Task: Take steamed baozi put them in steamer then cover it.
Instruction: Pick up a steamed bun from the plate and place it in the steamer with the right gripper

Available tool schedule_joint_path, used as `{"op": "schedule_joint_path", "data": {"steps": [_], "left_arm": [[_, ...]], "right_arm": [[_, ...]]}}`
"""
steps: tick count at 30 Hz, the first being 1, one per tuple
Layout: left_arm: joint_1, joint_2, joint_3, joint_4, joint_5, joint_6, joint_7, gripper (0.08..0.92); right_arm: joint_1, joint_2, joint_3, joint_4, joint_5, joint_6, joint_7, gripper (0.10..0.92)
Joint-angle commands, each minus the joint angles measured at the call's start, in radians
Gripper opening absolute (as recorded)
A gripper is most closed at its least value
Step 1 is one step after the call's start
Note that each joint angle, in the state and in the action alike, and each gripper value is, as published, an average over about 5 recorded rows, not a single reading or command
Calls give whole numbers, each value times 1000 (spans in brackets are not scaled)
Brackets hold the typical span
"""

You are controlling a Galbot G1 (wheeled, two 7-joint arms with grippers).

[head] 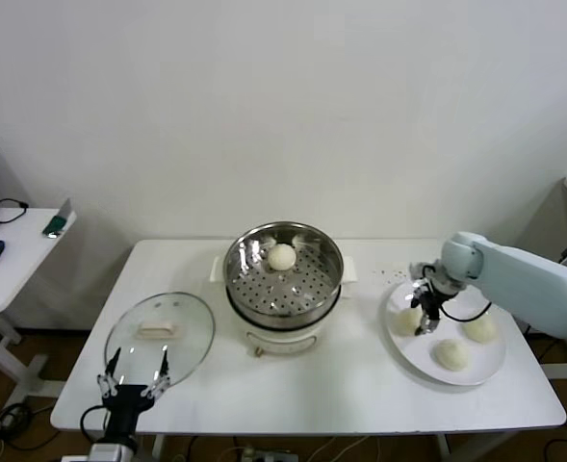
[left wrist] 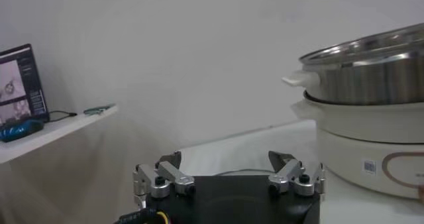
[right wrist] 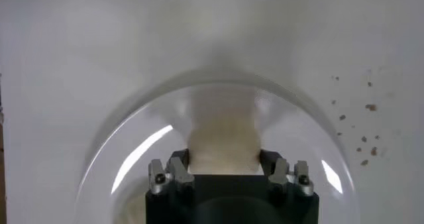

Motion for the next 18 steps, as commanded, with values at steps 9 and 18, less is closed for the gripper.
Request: {"op": "schedule_joint_path", "data": {"steps": [9, 18], "left_arm": [[22, -19, 32, -24, 26, -1, 5, 823], [34, -9, 40, -41, 33, -7, 5, 823]], "right_arm": [[583, 156, -289, 47, 433, 6, -8, 695], [493, 340, -192, 58, 496, -71, 58, 695]]}}
